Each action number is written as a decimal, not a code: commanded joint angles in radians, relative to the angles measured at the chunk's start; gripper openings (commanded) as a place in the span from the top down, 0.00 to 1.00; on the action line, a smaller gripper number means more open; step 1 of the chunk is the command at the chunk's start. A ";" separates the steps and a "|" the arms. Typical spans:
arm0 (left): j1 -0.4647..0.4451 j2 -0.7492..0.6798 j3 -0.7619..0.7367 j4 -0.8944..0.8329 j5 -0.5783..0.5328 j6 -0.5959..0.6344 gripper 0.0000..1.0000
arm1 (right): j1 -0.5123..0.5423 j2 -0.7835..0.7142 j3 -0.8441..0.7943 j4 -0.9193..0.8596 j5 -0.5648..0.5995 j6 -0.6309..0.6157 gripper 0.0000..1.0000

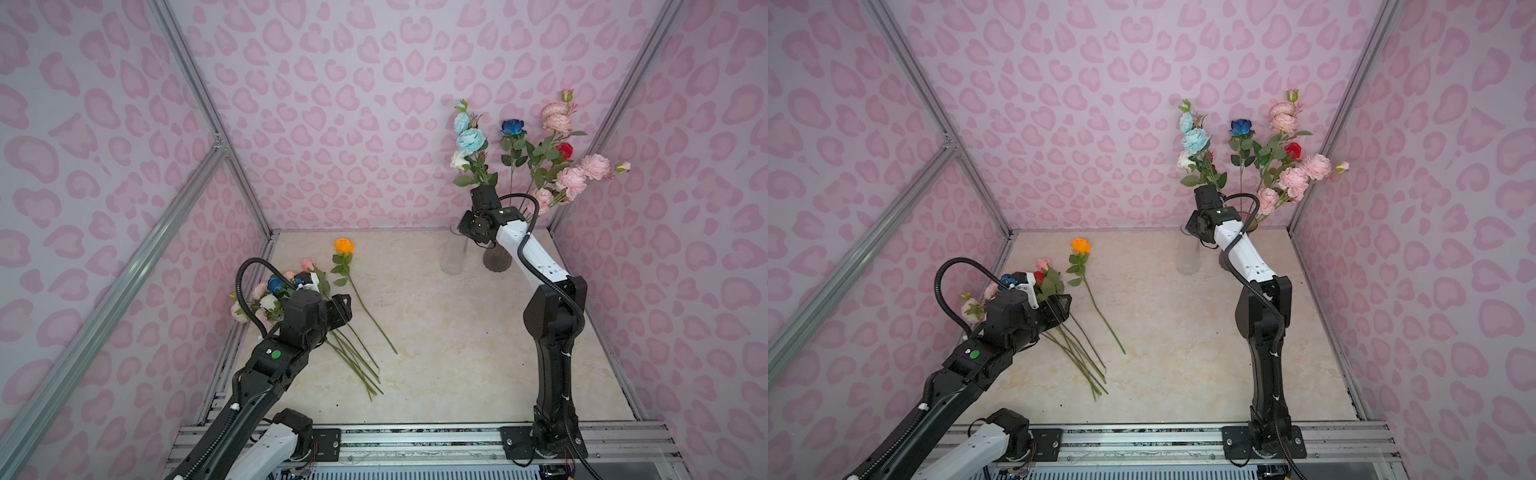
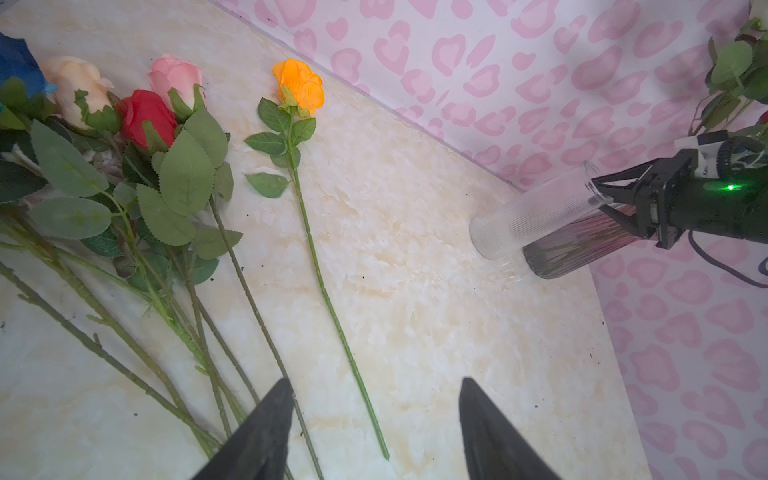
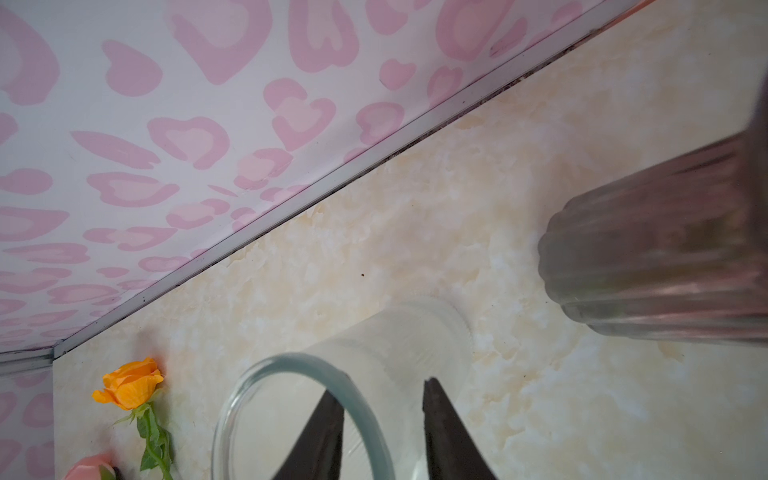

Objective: Arrange the flowers into the vase
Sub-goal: 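Lower the right gripper into the clear glass cylinder's mouth and grasp it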

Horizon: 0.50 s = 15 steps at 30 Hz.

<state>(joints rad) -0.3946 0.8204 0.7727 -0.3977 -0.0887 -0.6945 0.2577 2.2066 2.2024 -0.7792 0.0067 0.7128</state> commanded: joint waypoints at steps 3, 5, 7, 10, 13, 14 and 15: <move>0.000 -0.004 -0.004 -0.001 -0.026 0.012 0.35 | 0.000 0.019 0.012 -0.010 -0.003 -0.019 0.70; 0.000 -0.004 -0.004 -0.003 -0.028 0.014 0.35 | 0.000 0.022 0.016 -0.015 -0.005 -0.020 0.72; 0.000 -0.005 -0.005 -0.002 -0.029 0.016 0.35 | 0.000 0.022 0.016 -0.016 -0.008 -0.025 0.74; 0.000 -0.006 -0.004 -0.003 -0.031 0.017 0.35 | 0.000 0.019 0.015 -0.021 -0.010 -0.030 0.78; 0.000 -0.009 -0.004 -0.003 -0.032 0.018 0.35 | 0.000 0.009 0.008 -0.023 -0.011 -0.037 0.80; -0.001 -0.010 -0.005 -0.003 -0.032 0.018 0.35 | 0.000 0.006 0.002 -0.020 -0.007 -0.040 0.81; 0.000 -0.010 -0.004 -0.003 -0.032 0.018 0.35 | 0.000 0.001 -0.001 -0.018 -0.007 -0.044 0.83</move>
<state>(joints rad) -0.3946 0.8146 0.7689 -0.3981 -0.1123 -0.6807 0.2562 2.2112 2.2120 -0.7986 0.0063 0.6762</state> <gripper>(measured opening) 0.648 0.194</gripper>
